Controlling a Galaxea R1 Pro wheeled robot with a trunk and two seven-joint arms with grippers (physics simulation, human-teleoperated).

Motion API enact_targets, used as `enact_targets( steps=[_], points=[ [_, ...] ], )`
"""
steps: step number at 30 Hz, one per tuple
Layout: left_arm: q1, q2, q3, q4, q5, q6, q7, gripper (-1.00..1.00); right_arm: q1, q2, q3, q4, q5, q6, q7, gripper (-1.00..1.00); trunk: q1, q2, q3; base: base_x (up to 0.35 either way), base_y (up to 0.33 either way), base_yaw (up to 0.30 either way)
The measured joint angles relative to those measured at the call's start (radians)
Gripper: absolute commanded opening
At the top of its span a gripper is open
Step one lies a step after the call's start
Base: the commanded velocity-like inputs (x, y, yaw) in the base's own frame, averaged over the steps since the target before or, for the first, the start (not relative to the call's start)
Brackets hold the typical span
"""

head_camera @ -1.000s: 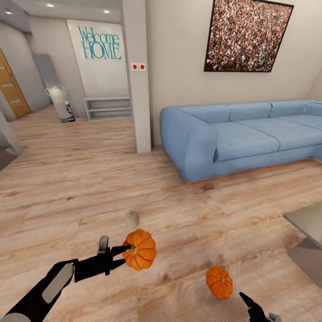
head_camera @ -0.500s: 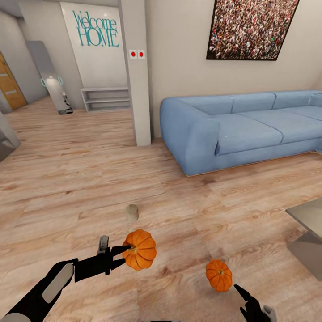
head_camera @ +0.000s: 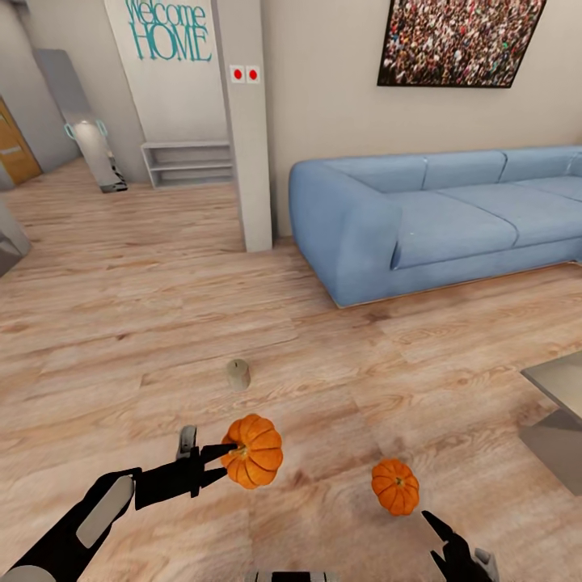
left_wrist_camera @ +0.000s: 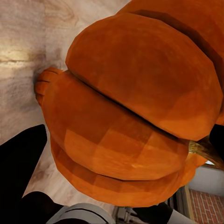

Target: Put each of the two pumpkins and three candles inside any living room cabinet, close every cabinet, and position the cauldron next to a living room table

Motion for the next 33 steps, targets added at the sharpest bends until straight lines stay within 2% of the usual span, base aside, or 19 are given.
enact_targets(
  steps=[6,8,11,13,18,23,33],
  points=[
    [0.0,-0.001,-0.001,-0.001,0.0,0.0,0.0,-1.0,0.0,-0.001,-0.003,0.002,-0.002,0.001,-0.008,1.0,0.003,-0.001,-0.023,0.0,0.0,0.0],
    [0.0,-0.001,-0.001,-0.001,0.0,0.0,0.0,-1.0,0.0,-0.001,-0.017,0.002,-0.002,0.005,-0.01,1.0,0.004,-0.002,-0.031,0.0,0.0,0.0],
    [0.0,-0.001,-0.001,-0.002,0.003,0.001,0.0,-1.0,0.0,0.0,-0.057,0.007,-0.003,0.014,-0.011,1.0,0.004,-0.002,-0.031,0.0,0.0,0.0],
    [0.0,0.0,-0.001,-0.002,0.001,0.0,0.0,-1.0,0.0,0.001,-0.065,0.008,-0.003,0.015,-0.011,1.0,0.004,-0.002,-0.031,0.0,0.0,0.0],
    [0.0,0.0,-0.001,-0.002,-0.001,0.001,-0.002,-1.0,0.0,0.001,-0.07,0.01,-0.003,0.015,-0.011,1.0,0.003,-0.002,-0.031,0.081,0.0,0.0],
    [0.0,0.0,-0.007,-0.002,0.002,0.003,-0.035,-1.0,0.0,0.001,-0.071,0.012,-0.001,0.015,-0.011,1.0,0.003,-0.002,-0.031,0.148,0.0,0.0],
    [0.0,0.0,-0.009,-0.002,0.001,0.003,-0.04,-1.0,0.0,0.001,-0.074,0.022,-0.001,0.015,-0.033,1.0,0.003,-0.002,-0.031,0.191,-0.013,0.0]
  ],
)
